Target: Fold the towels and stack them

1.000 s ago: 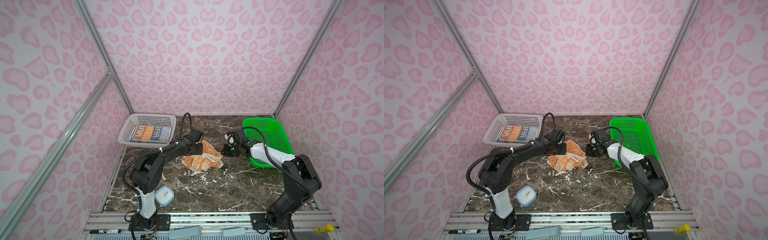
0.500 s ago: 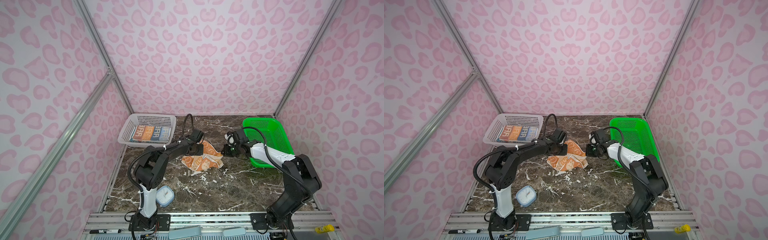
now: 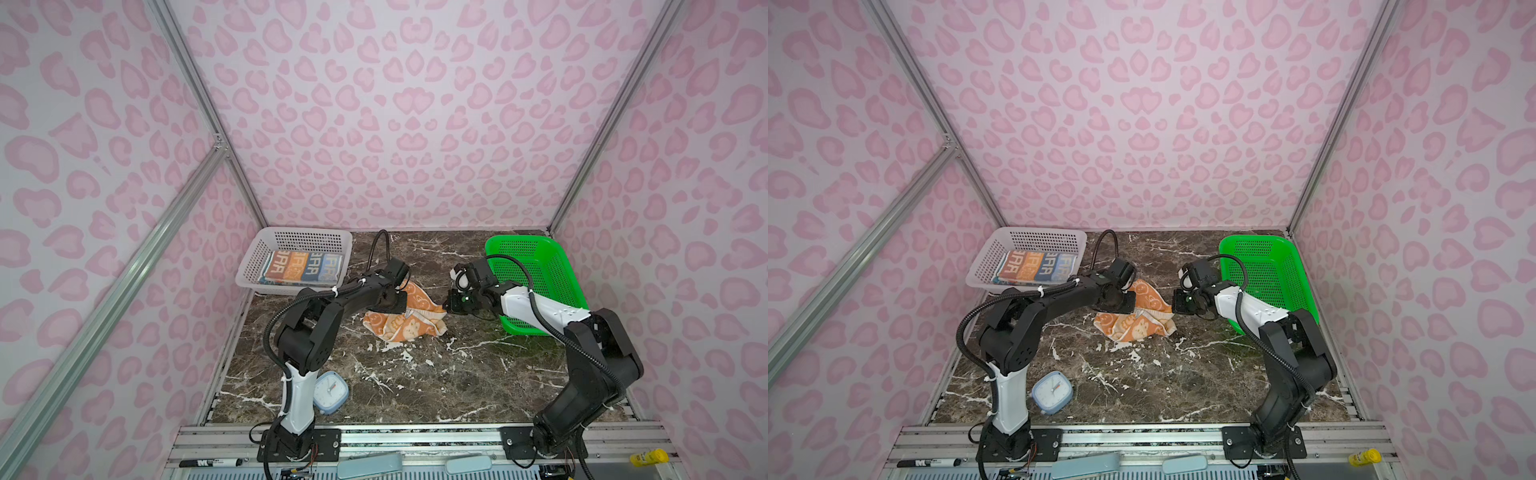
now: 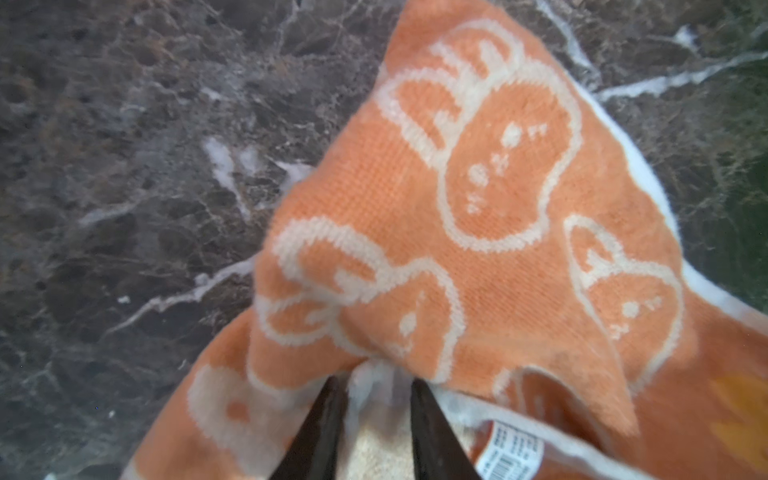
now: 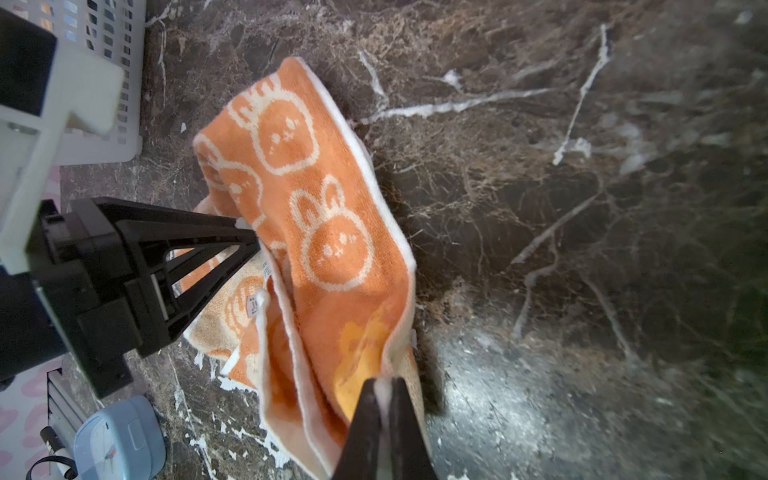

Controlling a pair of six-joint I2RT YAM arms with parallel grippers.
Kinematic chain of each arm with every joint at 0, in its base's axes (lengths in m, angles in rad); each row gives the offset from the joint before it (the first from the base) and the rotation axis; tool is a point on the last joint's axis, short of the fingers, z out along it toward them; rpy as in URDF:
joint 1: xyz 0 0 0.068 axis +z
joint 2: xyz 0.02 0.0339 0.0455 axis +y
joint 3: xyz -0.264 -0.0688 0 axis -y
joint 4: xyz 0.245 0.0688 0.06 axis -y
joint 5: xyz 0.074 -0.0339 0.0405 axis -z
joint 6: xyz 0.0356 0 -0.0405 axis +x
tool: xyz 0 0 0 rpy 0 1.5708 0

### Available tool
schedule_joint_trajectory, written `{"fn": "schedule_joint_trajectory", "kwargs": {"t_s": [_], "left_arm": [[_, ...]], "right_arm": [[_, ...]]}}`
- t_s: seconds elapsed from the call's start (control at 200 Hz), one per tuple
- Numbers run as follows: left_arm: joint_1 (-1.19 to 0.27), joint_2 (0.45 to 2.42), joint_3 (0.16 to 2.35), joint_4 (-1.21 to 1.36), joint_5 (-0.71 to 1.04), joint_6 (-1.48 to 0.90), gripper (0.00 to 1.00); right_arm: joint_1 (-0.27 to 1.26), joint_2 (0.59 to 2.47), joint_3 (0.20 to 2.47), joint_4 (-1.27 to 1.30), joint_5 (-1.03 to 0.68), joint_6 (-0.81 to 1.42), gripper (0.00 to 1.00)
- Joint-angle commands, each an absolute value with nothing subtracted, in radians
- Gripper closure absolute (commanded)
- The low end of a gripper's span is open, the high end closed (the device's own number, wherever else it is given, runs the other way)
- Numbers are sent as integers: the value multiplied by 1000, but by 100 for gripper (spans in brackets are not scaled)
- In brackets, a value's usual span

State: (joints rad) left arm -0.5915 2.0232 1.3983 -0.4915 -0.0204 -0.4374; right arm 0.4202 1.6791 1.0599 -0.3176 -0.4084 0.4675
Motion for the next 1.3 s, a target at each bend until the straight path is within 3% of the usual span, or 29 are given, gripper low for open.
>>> {"fn": "schedule_joint_trajectory", "kwargs": {"t_s": [0.0,0.125,0.245,0.49,0.845,1.295], "left_arm": [[-592,2050,1426,-517,0,-425,70],[-592,2070,1433,-511,17,-426,70],[-594,2081,1433,-511,25,-428,77],[-595,2082,1419,-508,28,-427,97],[-582,1924,1415,-542,-64,-419,97],[-580,1782,1358,-491,-28,-426,97]], "right_arm": [[418,1677,1056,-309,-403,463,94],[416,1677,1054,-309,-402,462,94],[413,1681,1051,-303,-404,463,94],[414,1684,1057,-304,-407,464,95],[405,1663,1085,-345,-397,445,95],[403,1629,1123,-385,-385,436,93]]}}
